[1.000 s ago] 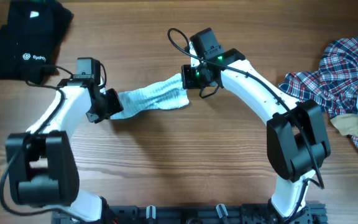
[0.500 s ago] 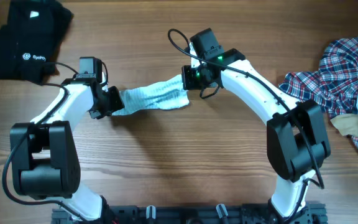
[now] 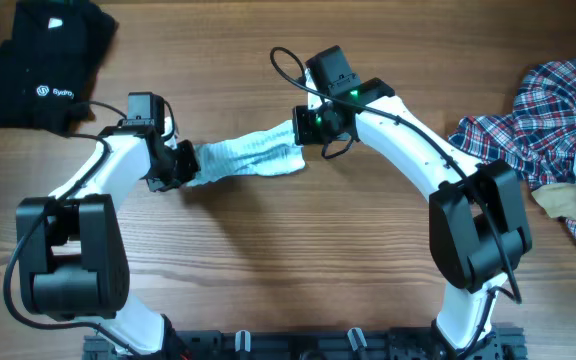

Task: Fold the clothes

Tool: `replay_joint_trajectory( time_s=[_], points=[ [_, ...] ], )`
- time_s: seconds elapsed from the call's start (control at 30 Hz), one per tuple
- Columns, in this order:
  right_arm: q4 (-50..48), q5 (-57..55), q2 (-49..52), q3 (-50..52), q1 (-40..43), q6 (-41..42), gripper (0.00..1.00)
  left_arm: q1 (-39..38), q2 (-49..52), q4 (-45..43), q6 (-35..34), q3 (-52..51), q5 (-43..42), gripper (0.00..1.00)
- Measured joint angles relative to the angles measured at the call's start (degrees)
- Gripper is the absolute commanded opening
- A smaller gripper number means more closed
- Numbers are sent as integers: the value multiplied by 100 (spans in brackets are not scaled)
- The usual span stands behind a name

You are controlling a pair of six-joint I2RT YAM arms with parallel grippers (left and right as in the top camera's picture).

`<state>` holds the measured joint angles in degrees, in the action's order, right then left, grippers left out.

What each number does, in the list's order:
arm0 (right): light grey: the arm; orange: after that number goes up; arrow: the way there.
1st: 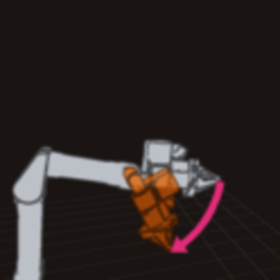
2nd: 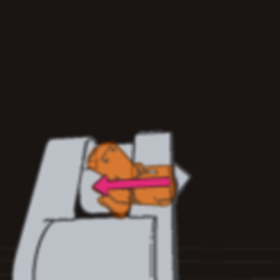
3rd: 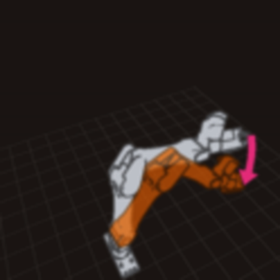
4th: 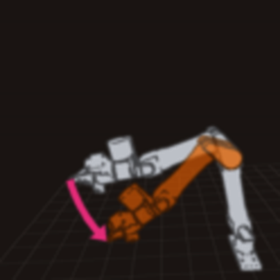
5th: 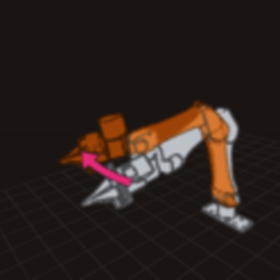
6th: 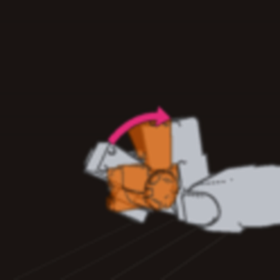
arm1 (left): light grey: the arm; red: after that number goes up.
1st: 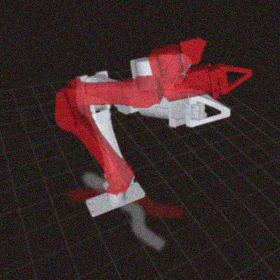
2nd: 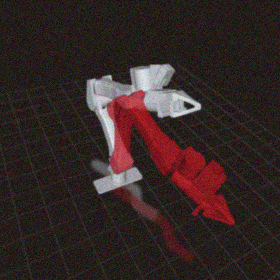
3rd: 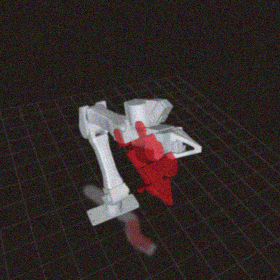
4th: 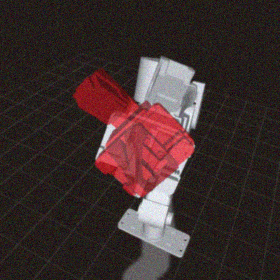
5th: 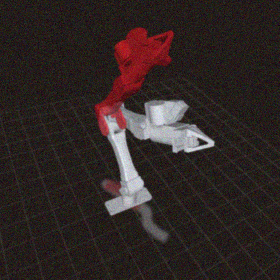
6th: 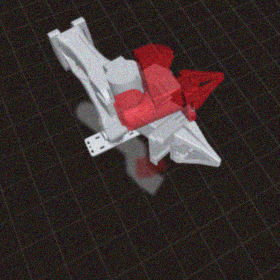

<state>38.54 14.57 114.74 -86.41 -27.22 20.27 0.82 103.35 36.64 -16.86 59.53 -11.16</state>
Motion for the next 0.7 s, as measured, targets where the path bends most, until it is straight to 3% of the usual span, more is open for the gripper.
replay_joint_trajectory(
  time_s=[0.2, 0.43, 0.7],
  points=[
    [175, 0, -2, 0, 0, 0, 4, 0, -90, 437, 4, 0, -166, 4],
    [562, 35, -238, 0, 0, 4, 3, 0, -1034, 1217, 4, 2, -234, 4],
    [1132, 295, -247, 0, 0, 48, 4, 0, -1414, 1965, 0, 2, -262, 4]
  ],
)
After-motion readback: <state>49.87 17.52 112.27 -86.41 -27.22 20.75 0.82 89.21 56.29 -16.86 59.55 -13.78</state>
